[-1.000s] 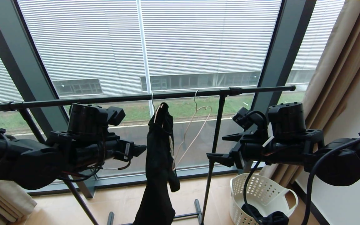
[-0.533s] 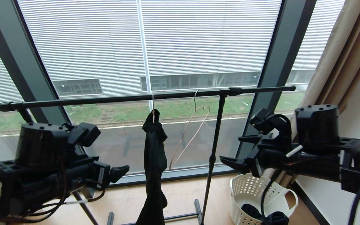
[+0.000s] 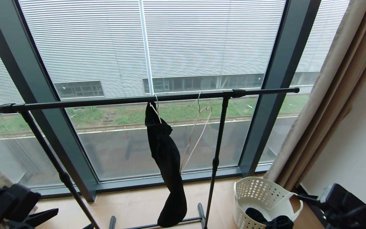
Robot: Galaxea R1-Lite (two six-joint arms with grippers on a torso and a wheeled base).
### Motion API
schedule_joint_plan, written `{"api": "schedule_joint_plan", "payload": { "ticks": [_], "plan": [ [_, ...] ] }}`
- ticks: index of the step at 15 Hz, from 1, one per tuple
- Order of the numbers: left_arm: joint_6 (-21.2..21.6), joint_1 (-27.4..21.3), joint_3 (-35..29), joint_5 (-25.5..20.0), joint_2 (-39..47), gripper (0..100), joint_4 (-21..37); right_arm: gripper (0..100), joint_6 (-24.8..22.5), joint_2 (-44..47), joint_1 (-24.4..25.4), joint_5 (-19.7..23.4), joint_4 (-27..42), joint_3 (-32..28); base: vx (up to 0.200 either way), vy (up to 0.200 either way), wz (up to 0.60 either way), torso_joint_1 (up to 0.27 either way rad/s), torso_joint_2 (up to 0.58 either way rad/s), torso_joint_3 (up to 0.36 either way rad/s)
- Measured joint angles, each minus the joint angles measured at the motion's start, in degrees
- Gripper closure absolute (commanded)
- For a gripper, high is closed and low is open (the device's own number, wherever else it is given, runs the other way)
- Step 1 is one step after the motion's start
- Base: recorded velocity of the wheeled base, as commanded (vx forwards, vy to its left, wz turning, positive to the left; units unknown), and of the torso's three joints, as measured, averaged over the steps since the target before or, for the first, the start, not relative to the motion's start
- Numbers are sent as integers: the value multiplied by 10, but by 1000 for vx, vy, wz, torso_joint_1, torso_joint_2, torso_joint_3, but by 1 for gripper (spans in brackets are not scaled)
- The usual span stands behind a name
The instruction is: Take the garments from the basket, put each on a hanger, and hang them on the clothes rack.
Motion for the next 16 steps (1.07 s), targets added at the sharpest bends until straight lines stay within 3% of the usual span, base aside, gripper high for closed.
{"api": "schedule_joint_plan", "payload": {
  "ticks": [3, 7, 8, 10, 12, 16],
  "plan": [
    [0, 10, 44, 5, -106, 0, 61, 0, 14, -94, 7, -8, 39, 73, 0, 0, 0, 0, 0, 0],
    [1, 16, 44, 13, -271, 0, 230, 0, 26, -254, -5, -9, 211, 85, 0, 0, 0, 0, 0, 0],
    [0, 20, 40, 14, -308, 0, 264, 0, 27, -297, -27, -9, 250, 81, 0, 0, 0, 0, 0, 0],
    [0, 34, 35, 15, -351, 0, 275, 0, 27, -359, -95, -8, 278, 74, 0, 0, 0, 0, 0, 0],
    [1, 55, 34, 15, -385, 0, 276, 0, 27, -412, -167, -5, 287, 70, 0, 0, 0, 0, 0, 0],
    [1, 118, 34, 14, -436, 0, 276, 0, 26, -487, -261, 0, 292, 68, 0, 0, 0, 0, 0, 0]
  ]
}}
